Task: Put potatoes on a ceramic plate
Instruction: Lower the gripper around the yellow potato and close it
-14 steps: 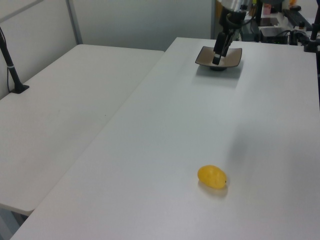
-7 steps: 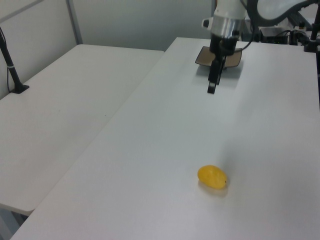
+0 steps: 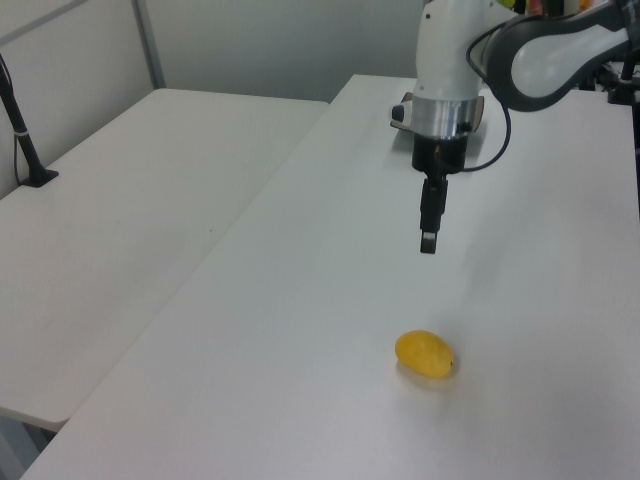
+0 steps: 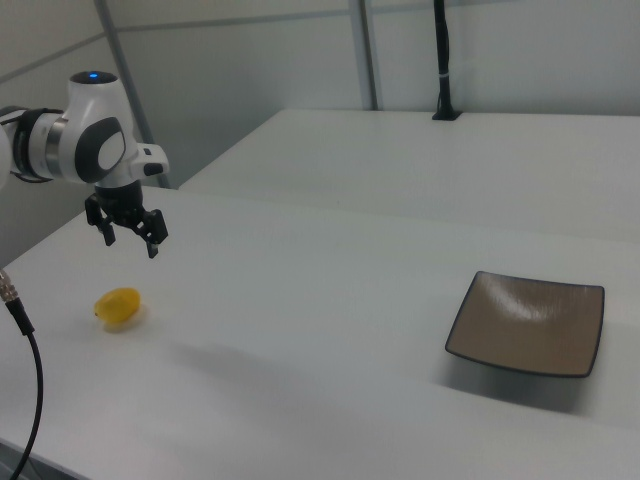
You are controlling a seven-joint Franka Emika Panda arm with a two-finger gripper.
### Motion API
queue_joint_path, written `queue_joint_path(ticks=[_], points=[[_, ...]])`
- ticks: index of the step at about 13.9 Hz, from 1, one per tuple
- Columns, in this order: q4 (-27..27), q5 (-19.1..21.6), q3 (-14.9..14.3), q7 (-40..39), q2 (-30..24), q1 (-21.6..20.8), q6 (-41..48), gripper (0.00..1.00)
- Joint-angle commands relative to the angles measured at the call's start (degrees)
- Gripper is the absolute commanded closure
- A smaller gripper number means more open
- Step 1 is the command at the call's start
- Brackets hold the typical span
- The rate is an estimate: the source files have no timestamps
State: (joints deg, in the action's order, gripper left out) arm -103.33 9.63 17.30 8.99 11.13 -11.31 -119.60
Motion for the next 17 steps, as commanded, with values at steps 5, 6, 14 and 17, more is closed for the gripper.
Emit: queue_joint_path(ticks=[5,6,14,17], points=[[3.6,-2.3,0.0,8.7,9.1,-6.6,-3.2,0.00],[3.6,-3.3,0.0,9.3,10.0,-7.0,-3.3,0.00],[8.1,-8.0,0.0,13.0,18.0,-9.4,-3.2,0.00],[8.2,-9.4,0.0,13.5,18.5,-9.9,-3.1,0.28]])
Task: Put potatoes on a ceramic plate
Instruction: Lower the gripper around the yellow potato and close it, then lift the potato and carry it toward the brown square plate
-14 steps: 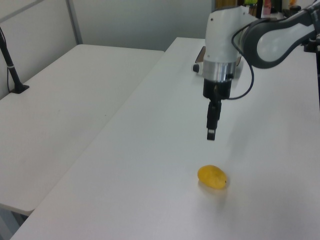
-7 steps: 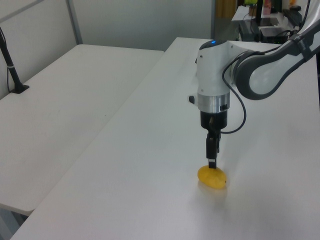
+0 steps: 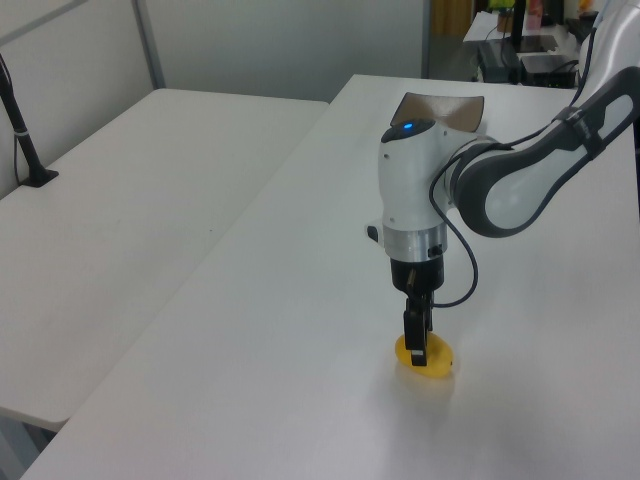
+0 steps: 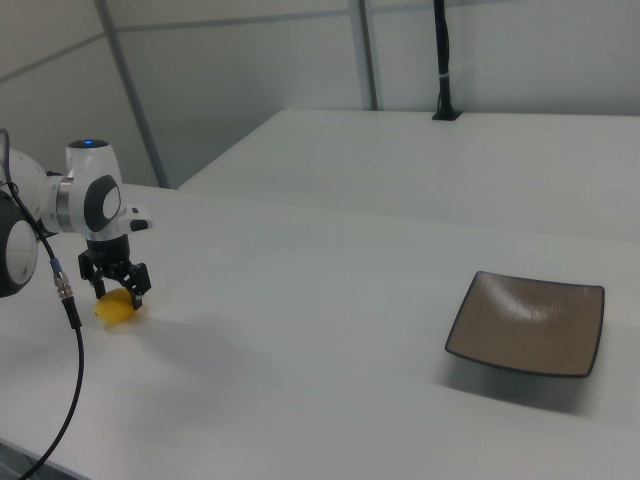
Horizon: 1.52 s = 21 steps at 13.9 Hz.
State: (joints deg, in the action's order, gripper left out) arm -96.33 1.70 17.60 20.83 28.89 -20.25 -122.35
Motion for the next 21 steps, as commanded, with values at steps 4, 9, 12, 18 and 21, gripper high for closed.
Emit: queue_joint_path(ticks=[4,9,12,18,21], points=[[1.3,-2.4,-0.3,1.2,0.7,-0.5,-0.3,0.62],[1.8,-2.6,-0.6,1.0,-1.5,-0.1,0.3,0.62],[1.8,-2.7,-1.8,-3.3,-4.4,1.2,3.5,0.62],[2.1,-2.7,-11.1,-11.5,-9.4,1.4,5.6,0.62],[2.1,-2.7,-15.8,-16.4,-10.4,2.1,7.9,0.62]])
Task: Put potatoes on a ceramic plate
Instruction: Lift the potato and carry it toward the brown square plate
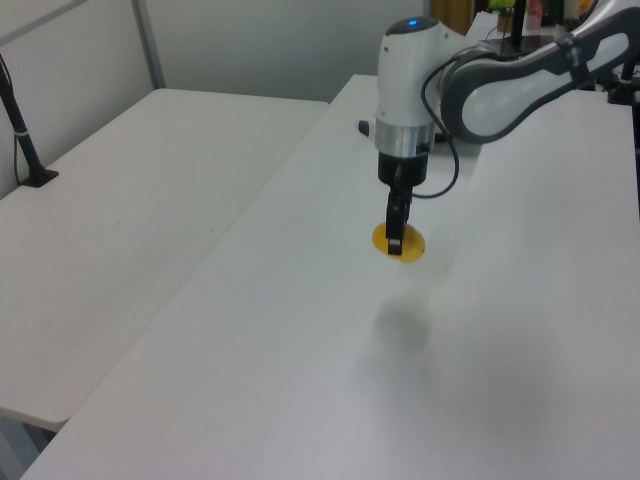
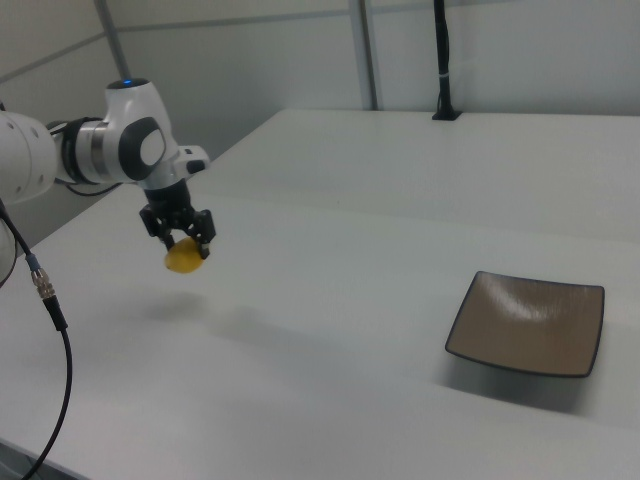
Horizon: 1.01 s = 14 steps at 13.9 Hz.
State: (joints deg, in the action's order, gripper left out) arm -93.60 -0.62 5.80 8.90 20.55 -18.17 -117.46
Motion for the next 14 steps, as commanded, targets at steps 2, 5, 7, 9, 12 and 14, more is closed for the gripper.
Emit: queue_joint_path(ticks=[2,5,7,9,12,14], points=[[-0.6,-0.3,-7.2,-6.6,-2.7,0.1,3.0,0.62],[-0.6,-0.5,-11.0,-8.8,-2.5,2.9,2.3,0.62],[-0.4,-1.0,-11.2,-11.9,-2.4,5.5,2.2,0.62],[1.4,-1.1,-12.9,-13.8,-2.1,7.5,2.2,0.62],[2.3,-0.9,-16.0,-16.5,-1.7,8.8,1.8,0.62],[2.3,-0.9,-17.3,-18.2,-1.6,10.0,1.6,0.62]])
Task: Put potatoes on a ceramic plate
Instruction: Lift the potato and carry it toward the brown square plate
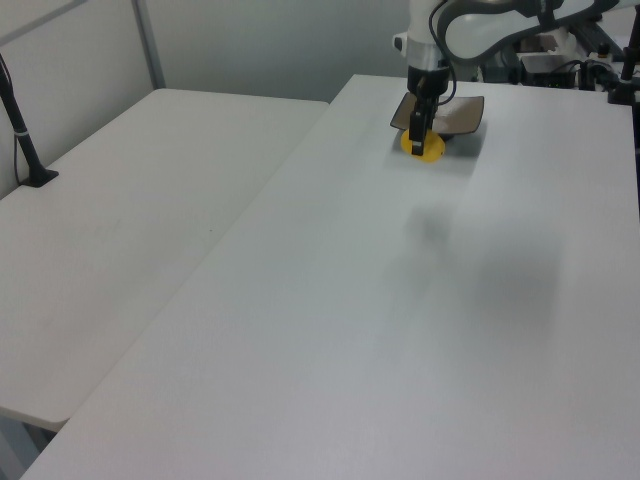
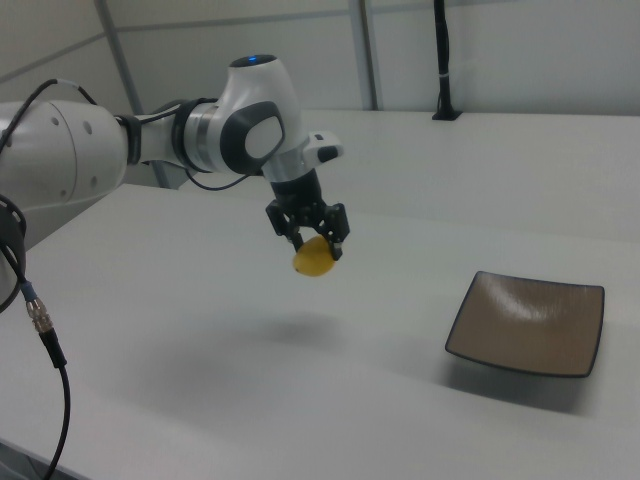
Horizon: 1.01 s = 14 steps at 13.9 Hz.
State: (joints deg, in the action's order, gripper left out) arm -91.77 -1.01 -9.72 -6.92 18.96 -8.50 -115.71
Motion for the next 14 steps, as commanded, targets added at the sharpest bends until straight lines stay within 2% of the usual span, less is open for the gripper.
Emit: queue_joint_path(ticks=[1,7,14], points=[[0.4,-0.6,-1.9,-2.8,0.8,1.9,-1.7,0.62],[2.5,-0.7,-2.0,-4.1,4.5,9.3,-9.2,0.62],[4.2,0.0,-3.7,-4.7,6.5,13.6,-15.6,0.62]])
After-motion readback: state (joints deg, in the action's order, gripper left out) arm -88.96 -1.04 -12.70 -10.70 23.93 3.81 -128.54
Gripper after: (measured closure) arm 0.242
